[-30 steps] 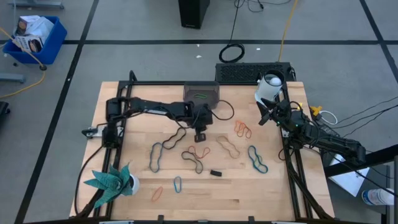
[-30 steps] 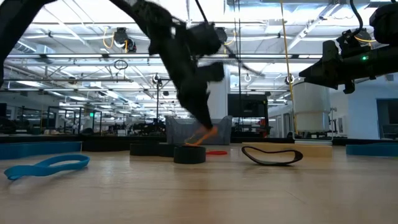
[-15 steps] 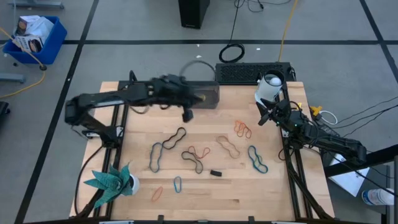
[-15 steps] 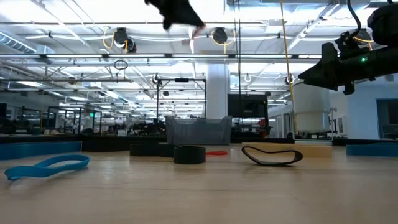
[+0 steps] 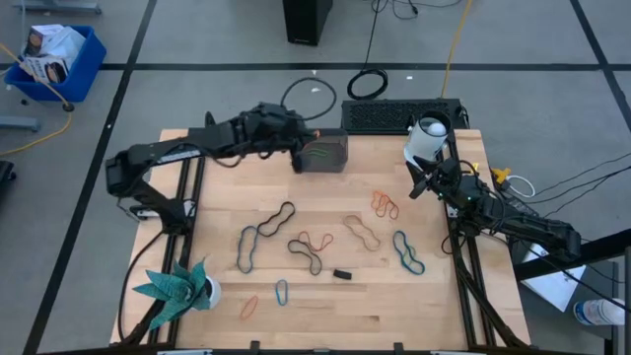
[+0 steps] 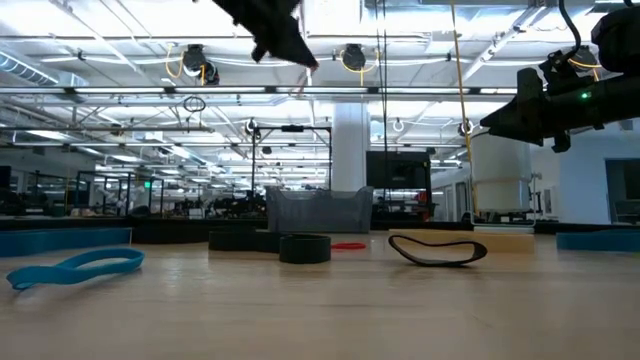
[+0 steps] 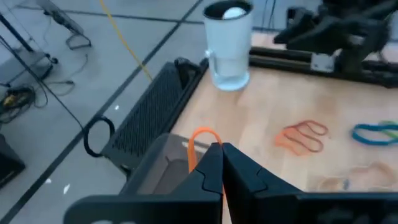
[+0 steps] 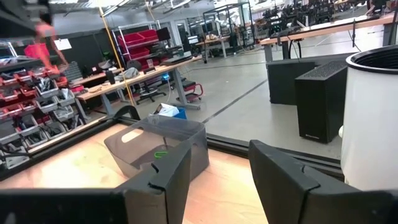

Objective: Pick and place rubber bands into bin
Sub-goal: Put the top left orange rubber band into the black bin

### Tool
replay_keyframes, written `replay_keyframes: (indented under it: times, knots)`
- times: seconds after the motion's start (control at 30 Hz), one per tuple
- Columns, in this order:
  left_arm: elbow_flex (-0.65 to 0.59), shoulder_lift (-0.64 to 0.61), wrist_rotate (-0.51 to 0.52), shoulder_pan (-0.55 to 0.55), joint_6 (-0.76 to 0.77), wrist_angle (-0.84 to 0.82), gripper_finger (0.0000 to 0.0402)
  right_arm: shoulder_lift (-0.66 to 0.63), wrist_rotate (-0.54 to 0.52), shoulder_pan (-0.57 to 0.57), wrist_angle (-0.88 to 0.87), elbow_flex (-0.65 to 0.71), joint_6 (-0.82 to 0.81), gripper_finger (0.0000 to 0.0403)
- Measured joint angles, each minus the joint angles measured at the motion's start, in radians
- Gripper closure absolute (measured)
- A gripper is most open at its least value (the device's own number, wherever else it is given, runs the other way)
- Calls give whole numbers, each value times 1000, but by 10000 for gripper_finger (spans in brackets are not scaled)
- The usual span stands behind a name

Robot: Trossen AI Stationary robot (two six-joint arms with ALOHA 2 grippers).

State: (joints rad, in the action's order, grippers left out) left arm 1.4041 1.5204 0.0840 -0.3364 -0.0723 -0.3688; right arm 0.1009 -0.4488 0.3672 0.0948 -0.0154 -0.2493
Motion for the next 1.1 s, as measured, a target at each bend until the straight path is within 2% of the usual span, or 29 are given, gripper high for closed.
replay_keyframes:
  times: [0.27,0.63,0.83,1.1]
  knots:
    - [2,189,5,-64,4,88,397,13,3,0,2,0,0,248]
    - [1,424,5,-108,43,84,398,19,3,0,3,0,-3,248]
    - [1,488,-1,-114,55,83,398,19,3,0,2,0,-1,248]
    - [1,492,-3,-115,55,91,386,22,3,0,1,0,0,248]
